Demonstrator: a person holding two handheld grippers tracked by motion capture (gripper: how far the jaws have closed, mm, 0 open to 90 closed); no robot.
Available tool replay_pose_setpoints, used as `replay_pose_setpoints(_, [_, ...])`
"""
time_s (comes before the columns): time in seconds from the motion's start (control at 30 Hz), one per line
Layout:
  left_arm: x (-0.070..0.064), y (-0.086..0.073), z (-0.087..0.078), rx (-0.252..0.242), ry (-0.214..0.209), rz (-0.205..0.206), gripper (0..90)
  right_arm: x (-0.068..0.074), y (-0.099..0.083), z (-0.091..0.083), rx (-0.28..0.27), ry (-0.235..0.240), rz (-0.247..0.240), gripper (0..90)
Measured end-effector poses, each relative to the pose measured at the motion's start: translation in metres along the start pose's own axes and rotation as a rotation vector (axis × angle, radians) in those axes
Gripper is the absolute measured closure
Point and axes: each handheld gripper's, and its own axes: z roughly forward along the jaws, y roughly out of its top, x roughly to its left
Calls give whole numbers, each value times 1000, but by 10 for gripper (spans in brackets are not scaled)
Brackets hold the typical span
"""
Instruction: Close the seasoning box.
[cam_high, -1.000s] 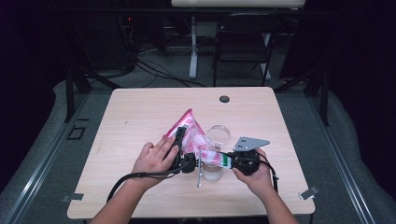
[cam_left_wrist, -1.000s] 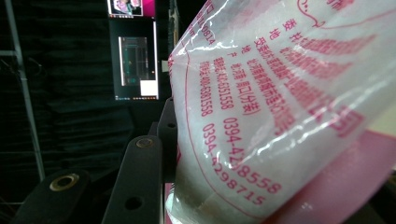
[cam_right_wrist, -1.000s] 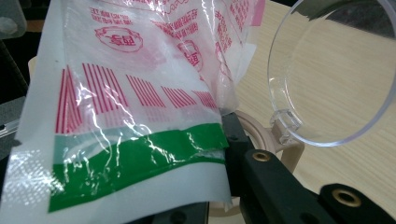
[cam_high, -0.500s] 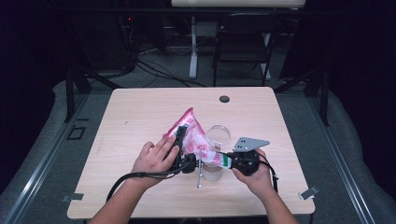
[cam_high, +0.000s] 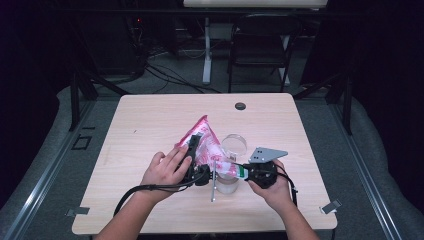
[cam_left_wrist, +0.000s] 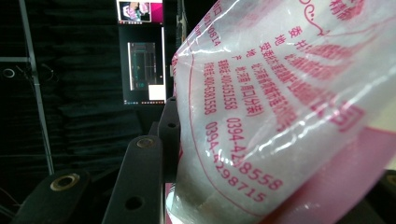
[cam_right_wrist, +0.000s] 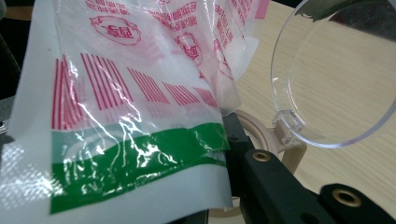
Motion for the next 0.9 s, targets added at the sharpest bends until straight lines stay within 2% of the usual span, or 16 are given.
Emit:
replay_pose_setpoints(0.17, [-1,0,0,3,-5,-13,645,0,0,0,1,1,0,900])
replay_pose_setpoints(0.23, [0,0,-1,0,4,-2,646,0,0,0,1,1,1,900])
replay_pose_setpoints(0.63, [0,0,-1,1,0,-2,646,0,0,1,11,4,-2,900])
replay_pose_setpoints(0.67, [0,0,-2,-3,12,2,646,0,0,2,10,7,-1,900])
replay_pose_setpoints(0.9, [0,1,-2,-8,17,16,646,-1,-1,3,18,13,8,900])
